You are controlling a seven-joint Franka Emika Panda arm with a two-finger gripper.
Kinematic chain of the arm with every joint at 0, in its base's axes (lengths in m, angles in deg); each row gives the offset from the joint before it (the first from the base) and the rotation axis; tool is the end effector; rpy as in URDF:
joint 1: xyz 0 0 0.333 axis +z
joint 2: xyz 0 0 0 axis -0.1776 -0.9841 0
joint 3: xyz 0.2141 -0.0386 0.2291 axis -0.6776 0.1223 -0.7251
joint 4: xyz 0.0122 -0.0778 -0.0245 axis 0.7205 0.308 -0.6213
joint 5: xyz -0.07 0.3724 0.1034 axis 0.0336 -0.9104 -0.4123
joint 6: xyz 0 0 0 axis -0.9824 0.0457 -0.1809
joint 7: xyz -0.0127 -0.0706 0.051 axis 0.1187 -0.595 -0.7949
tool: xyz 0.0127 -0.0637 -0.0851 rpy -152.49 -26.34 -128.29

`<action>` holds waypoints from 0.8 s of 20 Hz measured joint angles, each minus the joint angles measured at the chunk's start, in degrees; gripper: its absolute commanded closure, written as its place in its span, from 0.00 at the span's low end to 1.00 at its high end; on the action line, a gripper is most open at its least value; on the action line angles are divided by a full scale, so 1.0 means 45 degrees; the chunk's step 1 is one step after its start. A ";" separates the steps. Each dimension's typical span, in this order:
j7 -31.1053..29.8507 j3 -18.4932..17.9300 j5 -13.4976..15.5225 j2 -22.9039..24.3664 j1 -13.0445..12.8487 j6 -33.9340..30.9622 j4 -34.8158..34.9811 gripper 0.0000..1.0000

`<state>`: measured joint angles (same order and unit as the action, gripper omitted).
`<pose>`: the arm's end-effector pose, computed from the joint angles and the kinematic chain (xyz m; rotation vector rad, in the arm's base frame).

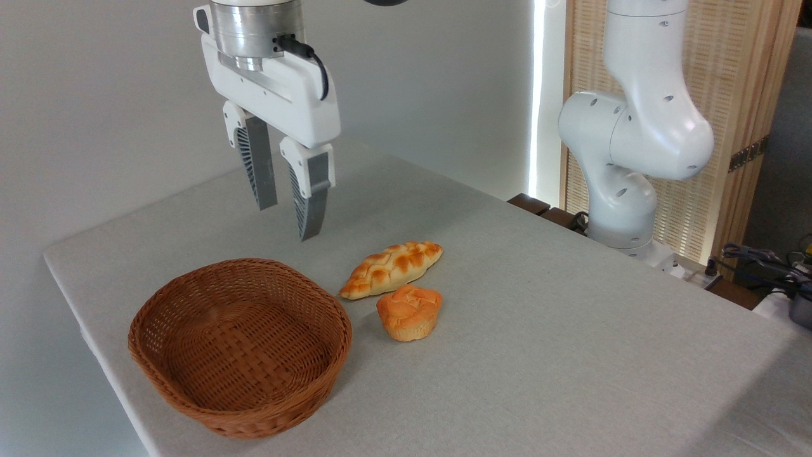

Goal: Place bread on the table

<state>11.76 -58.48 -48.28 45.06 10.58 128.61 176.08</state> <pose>0.5569 -0.0655 0.6086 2.8553 -1.1057 0.1837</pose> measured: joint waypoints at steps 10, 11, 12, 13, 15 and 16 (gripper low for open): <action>0.0846 -0.0843 -0.0004 0.0027 -0.0032 -0.0501 -0.0208 0.00; 0.0846 -0.0949 -0.0004 0.0033 -0.0105 -0.0504 -0.0216 0.00; 0.0846 -0.1015 -0.0004 0.0035 -0.0152 -0.0504 -0.0222 0.00; 0.0846 -0.1100 -0.0004 0.0037 -0.0211 -0.0504 -0.0250 0.00; 0.0846 -0.1177 -0.0004 0.0038 -0.0288 -0.0556 -0.0347 0.00; 0.0846 -0.1209 -0.0004 0.0038 -0.0346 -0.0643 -0.0425 0.00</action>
<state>15.57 -63.92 -48.30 45.23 9.02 125.72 174.17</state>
